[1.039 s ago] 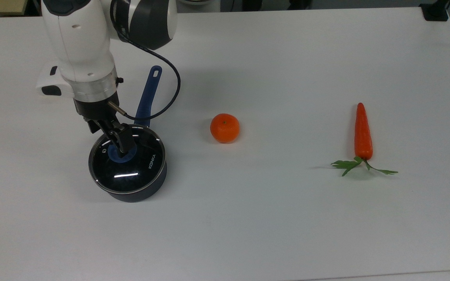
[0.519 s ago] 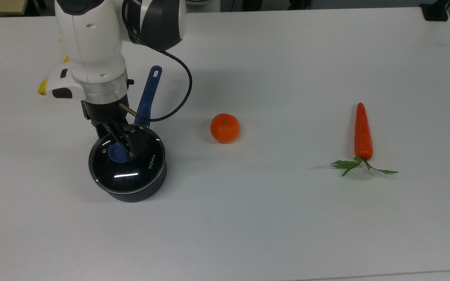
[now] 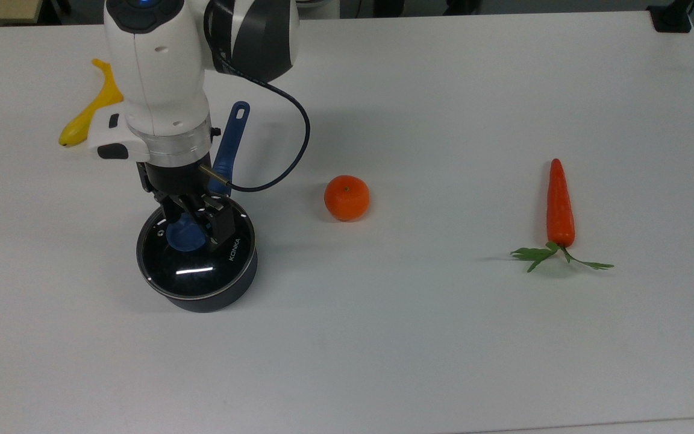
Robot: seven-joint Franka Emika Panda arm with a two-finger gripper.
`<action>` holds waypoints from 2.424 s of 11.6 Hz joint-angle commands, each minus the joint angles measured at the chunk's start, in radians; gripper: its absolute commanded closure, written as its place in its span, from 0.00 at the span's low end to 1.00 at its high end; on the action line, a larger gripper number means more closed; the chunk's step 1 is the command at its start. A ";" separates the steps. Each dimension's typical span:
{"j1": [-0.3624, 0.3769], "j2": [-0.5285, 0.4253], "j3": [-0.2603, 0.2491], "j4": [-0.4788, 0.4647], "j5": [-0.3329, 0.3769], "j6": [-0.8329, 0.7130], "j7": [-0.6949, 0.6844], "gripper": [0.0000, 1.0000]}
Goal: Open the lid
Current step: 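Close the gripper on the blue knob of the glass lid, then lift the glass lid off the saucepan and carry it beside the pan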
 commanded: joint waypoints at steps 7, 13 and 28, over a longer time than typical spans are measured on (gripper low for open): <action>-0.003 0.009 0.006 0.004 -0.025 0.016 0.064 0.17; -0.007 0.009 0.006 0.004 -0.025 0.016 0.079 0.30; -0.133 -0.239 0.010 -0.181 -0.003 -0.098 -0.089 0.47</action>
